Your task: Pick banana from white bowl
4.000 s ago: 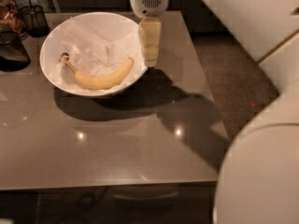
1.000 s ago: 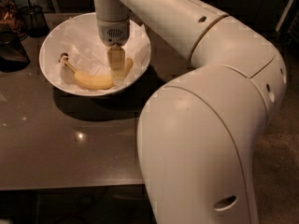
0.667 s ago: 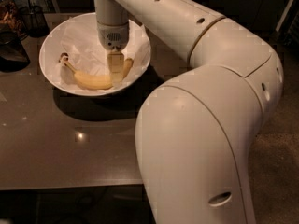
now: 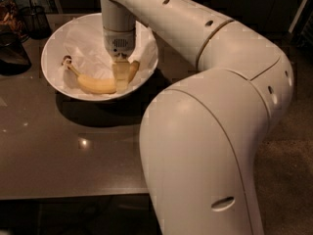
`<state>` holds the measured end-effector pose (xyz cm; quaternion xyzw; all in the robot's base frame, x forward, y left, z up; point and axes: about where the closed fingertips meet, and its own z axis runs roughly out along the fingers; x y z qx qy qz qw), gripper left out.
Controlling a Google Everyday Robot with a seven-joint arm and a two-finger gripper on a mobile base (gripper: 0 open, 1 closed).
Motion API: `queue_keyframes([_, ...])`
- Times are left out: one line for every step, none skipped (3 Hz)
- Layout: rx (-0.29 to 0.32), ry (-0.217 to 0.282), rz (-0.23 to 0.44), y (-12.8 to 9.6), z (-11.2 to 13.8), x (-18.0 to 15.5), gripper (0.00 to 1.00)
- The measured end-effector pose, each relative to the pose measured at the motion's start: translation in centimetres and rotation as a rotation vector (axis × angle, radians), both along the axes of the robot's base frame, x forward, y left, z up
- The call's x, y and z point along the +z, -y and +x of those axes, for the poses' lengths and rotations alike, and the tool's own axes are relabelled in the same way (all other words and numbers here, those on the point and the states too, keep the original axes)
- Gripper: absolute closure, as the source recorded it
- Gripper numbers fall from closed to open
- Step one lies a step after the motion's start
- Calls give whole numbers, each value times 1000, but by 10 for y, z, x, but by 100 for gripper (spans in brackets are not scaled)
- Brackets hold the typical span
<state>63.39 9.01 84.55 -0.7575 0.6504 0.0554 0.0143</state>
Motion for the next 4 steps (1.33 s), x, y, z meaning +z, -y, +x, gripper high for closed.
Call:
queue_keyframes([-10, -27, 7, -1, -3, -9, 41])
queue_keyframes([-14, -1, 30, -8, 5, -11, 61])
queue_keyframes([-14, -1, 30, -8, 5, -11, 84])
queue_keyframes([-14, -1, 30, -8, 5, -11, 100])
